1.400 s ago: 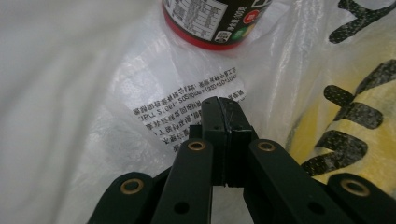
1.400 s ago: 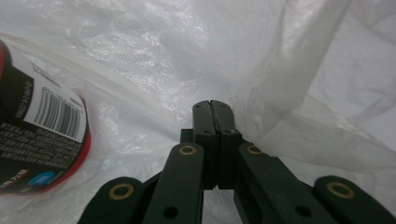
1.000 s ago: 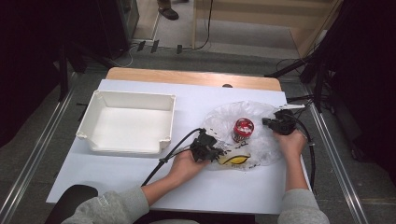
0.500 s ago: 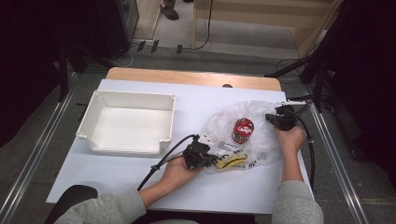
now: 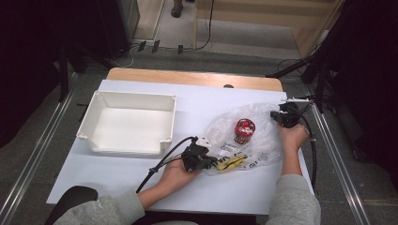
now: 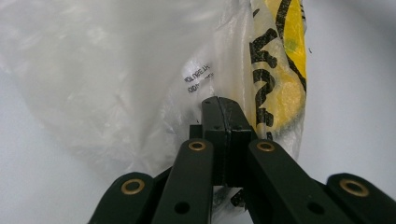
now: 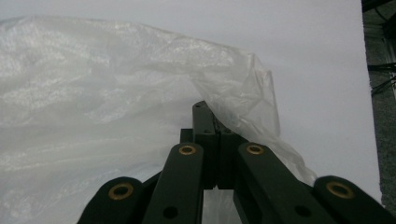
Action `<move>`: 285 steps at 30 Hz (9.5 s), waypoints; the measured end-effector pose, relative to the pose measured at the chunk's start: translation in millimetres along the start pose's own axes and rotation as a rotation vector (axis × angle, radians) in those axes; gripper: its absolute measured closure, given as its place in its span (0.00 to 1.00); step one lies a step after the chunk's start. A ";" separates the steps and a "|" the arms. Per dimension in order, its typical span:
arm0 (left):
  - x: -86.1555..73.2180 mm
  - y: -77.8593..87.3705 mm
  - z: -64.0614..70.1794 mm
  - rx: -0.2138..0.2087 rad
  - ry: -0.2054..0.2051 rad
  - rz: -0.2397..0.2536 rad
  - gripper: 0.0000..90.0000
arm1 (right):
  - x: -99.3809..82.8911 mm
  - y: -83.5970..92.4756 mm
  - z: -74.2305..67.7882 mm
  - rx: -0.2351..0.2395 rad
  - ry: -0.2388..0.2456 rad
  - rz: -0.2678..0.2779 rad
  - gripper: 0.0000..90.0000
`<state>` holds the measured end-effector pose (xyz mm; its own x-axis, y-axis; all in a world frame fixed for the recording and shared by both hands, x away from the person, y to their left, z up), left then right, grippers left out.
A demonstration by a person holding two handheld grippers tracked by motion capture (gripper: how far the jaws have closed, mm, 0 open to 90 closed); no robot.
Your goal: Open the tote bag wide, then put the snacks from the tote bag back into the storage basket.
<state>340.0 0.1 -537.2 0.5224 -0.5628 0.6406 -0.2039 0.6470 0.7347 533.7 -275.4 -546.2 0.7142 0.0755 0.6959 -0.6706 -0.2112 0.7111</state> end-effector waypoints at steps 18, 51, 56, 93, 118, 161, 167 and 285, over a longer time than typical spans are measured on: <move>6.3 17.1 4.6 -0.028 -0.001 0.007 1.00 | 8.6 5.8 1.8 -0.029 -0.025 0.016 1.00; 141.5 12.0 -36.4 0.004 0.017 0.069 1.00 | -13.0 85.8 -69.3 0.172 0.131 0.046 1.00; 130.3 -11.1 -59.9 0.004 0.095 0.014 1.00 | -19.9 79.5 -68.7 0.172 0.125 0.038 1.00; 106.0 -52.5 -113.5 0.240 0.102 -0.046 1.00 | -74.5 68.7 -44.5 0.131 0.111 -0.030 1.00; 102.8 -46.8 -125.7 0.281 0.144 0.001 1.00 | -85.1 81.6 -9.2 0.087 0.061 -0.003 1.00; 99.4 -40.9 -130.8 0.288 0.162 0.019 0.97 | -86.9 87.6 -1.5 0.061 0.046 -0.019 1.00; 108.5 -34.8 -122.8 0.244 0.159 0.067 0.97 | -84.7 90.5 -4.3 0.074 0.041 -0.014 1.00; 125.0 -82.3 -32.2 -0.029 -0.101 0.055 0.21 | -106.2 161.5 -99.2 0.272 0.165 0.045 0.54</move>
<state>448.7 -106.9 -524.8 0.4245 -0.5740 0.7002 -0.2052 0.6923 0.6919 329.6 -220.8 -495.3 0.6282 0.2127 0.7484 -0.6062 -0.4691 0.6422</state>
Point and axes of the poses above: each handheld gripper's, and its own axes: y roughly backward along the jaws, x roughly out of its top, z roughly to its right, the point moved 9 cm from there along -y, roughly forward along the jaws
